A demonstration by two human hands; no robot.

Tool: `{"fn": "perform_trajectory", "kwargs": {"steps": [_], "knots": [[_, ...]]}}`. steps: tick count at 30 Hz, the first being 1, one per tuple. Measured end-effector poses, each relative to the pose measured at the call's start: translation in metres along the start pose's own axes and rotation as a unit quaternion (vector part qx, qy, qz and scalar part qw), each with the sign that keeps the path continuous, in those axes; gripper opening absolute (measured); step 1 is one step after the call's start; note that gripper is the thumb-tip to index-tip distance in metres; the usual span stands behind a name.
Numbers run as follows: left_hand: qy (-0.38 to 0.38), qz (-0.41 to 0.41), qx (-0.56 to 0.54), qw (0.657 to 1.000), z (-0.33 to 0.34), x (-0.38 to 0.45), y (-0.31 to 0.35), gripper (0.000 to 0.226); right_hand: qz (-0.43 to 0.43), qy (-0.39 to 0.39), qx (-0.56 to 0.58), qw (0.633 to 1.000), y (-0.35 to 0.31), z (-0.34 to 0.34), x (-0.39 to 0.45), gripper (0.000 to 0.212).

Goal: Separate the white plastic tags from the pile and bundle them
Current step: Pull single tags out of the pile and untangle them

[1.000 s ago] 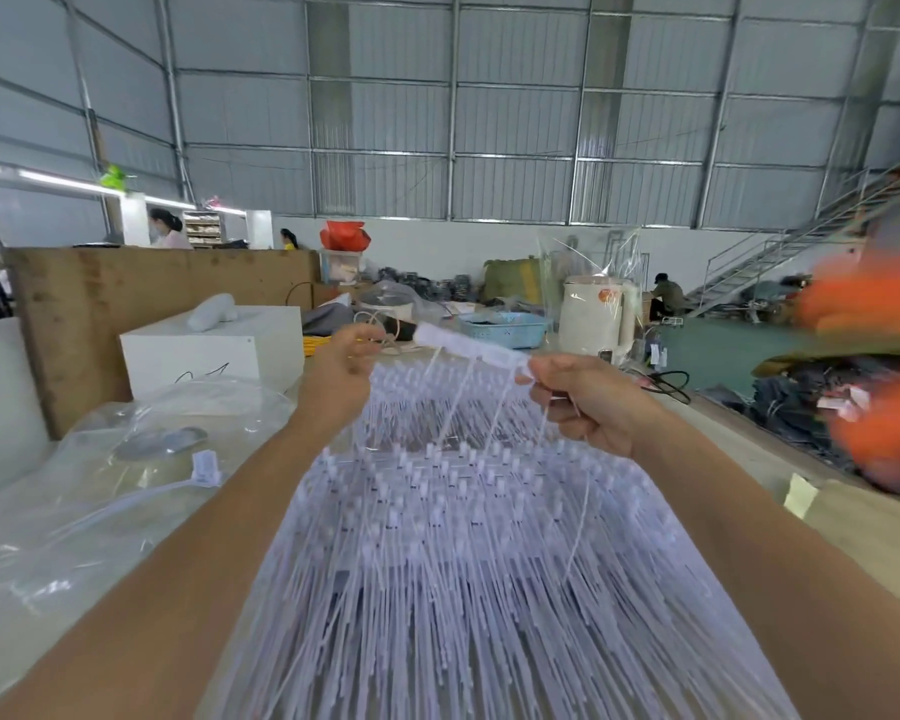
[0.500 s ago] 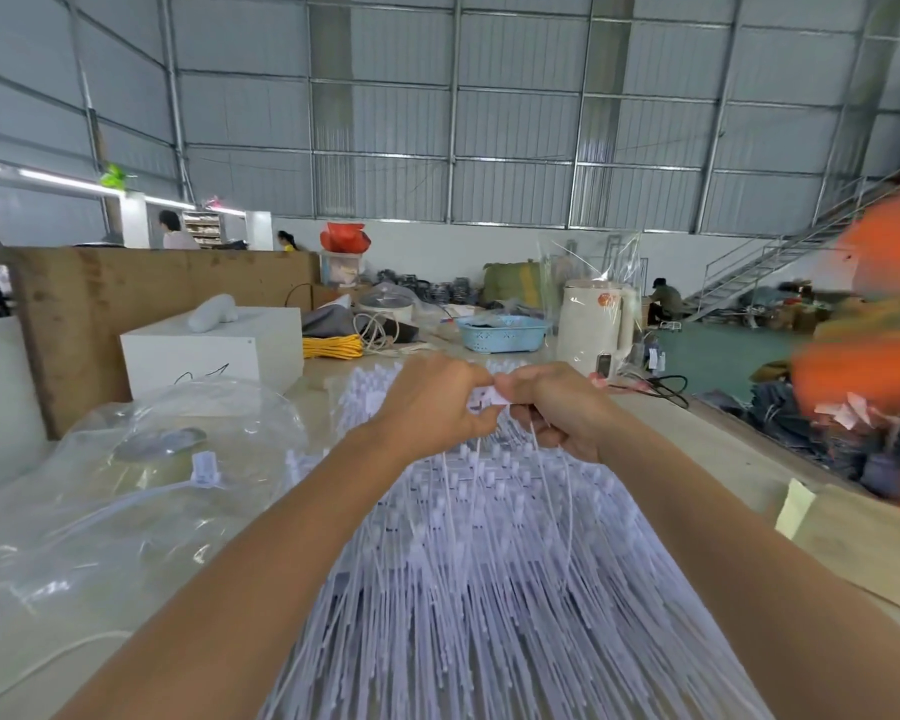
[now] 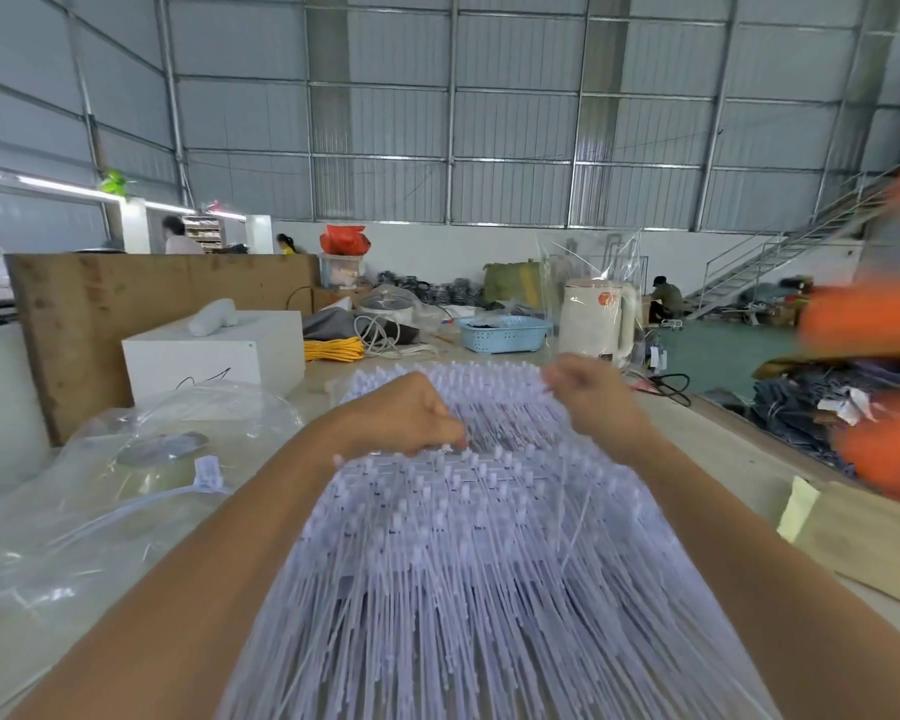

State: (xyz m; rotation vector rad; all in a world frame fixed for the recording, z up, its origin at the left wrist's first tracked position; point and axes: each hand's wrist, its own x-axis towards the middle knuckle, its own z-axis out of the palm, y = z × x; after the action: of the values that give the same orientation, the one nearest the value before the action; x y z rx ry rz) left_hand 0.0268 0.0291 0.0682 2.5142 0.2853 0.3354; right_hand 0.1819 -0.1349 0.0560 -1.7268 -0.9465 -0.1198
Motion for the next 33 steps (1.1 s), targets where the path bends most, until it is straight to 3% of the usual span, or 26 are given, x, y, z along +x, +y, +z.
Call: {"fn": "perform_trajectory", "kwargs": {"steps": [2, 3, 6, 10, 13, 17, 23, 26, 29, 33], "knots": [[0.038, -0.023, -0.034, 0.998, -0.003, -0.006, -0.012, 0.053, 0.157, 0.119, 0.211, 0.957, 0.014, -0.033, 0.008, 0.013], [0.056, -0.032, -0.051, 0.997, -0.004, -0.005, -0.015, 0.051, 0.189, 0.147, 0.28, 0.93, 0.018, -0.047, 0.01, 0.012], [0.036, -0.059, -0.07, 0.995, 0.0, 0.001, -0.007, 0.02, 0.179, 0.135, 0.373, 0.9, 0.014, -0.064, 0.011, 0.02], [-0.008, 0.029, -0.022, 0.999, 0.012, 0.006, 0.012, 0.053, 0.169, 0.091, 0.277, 0.941, -0.018, -0.05, 0.008, 0.035], [0.024, 0.086, 0.009, 0.996, 0.017, 0.006, 0.021, 0.053, 0.161, 0.007, 0.22, 0.962, -0.039, -0.034, 0.003, 0.046], [0.074, 0.092, 0.046, 0.992, 0.016, 0.007, 0.023, 0.054, 0.125, -0.103, 0.11, 0.981, -0.041, -0.007, -0.006, 0.071], [0.098, 0.102, 0.045, 0.989, 0.015, 0.006, 0.022, 0.079, 0.11, -0.158, 0.134, 0.972, -0.03, 0.014, -0.011, 0.061], [0.124, 0.123, 0.008, 0.985, 0.02, 0.009, 0.024, 0.072, 0.09, -0.184, 0.116, 0.972, -0.03, 0.025, -0.015, 0.039], [0.152, 0.142, 0.018, 0.978, 0.02, 0.007, 0.023, 0.07, 0.077, -0.16, 0.109, 0.978, -0.026, 0.03, -0.012, 0.036], [0.196, 0.065, -0.004, 0.979, 0.017, 0.005, 0.012, 0.059, 0.064, -0.128, 0.135, 0.981, -0.018, 0.025, -0.012, 0.032]]}}
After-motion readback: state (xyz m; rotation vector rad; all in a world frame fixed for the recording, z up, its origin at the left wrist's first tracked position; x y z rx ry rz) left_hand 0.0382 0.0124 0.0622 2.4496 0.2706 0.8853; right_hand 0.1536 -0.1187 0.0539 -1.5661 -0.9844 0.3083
